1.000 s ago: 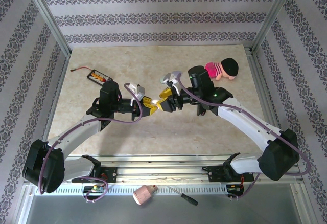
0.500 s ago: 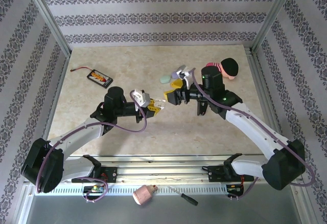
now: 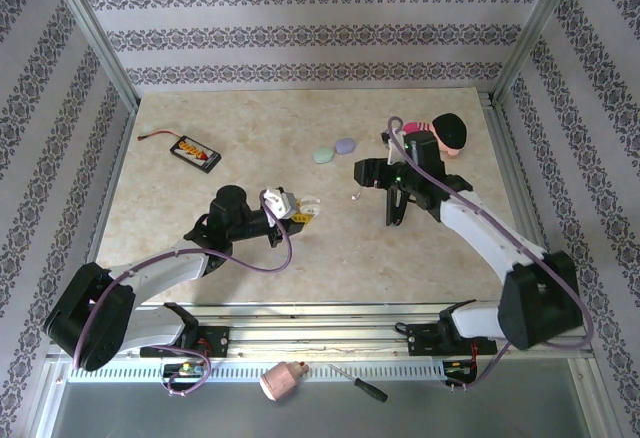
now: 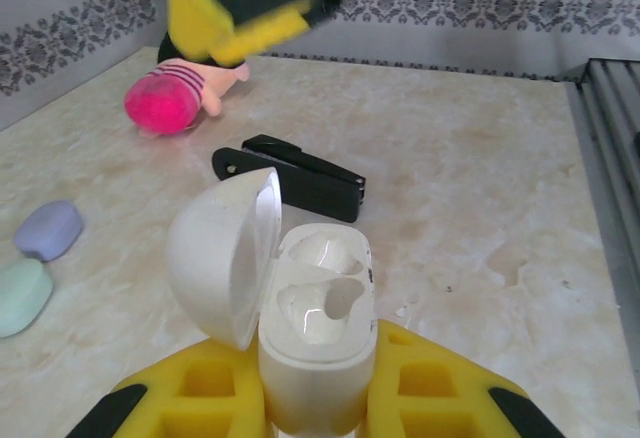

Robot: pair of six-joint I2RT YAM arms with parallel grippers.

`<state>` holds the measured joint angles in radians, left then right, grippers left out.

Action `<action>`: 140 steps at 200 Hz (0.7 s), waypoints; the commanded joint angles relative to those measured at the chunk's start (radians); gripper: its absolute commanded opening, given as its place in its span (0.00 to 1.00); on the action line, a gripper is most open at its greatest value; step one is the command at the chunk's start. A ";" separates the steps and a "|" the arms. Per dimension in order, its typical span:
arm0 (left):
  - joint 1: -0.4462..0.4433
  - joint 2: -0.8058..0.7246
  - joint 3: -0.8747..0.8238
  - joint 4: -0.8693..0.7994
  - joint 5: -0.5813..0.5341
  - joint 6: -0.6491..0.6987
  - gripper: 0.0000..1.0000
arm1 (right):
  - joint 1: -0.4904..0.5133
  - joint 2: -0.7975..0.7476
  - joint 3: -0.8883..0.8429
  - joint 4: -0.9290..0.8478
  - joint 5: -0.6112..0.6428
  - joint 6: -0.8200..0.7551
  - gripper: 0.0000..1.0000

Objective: Insert the wireless bluetooth earbuds into the charging case

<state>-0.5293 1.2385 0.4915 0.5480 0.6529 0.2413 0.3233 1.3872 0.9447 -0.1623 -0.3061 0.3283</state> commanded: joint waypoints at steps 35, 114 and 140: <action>-0.008 0.022 -0.046 0.124 -0.017 -0.067 0.00 | 0.024 0.320 0.163 -0.103 0.066 0.010 0.67; -0.006 0.032 -0.050 0.147 -0.008 -0.076 0.00 | 0.031 0.616 0.363 -0.143 -0.006 -0.031 0.66; -0.006 0.039 -0.045 0.153 -0.008 -0.071 0.00 | 0.029 0.636 0.364 -0.163 -0.020 -0.036 0.65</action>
<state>-0.5293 1.2667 0.4507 0.6415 0.6312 0.1783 0.3447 2.0048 1.2896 -0.2768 -0.2913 0.3092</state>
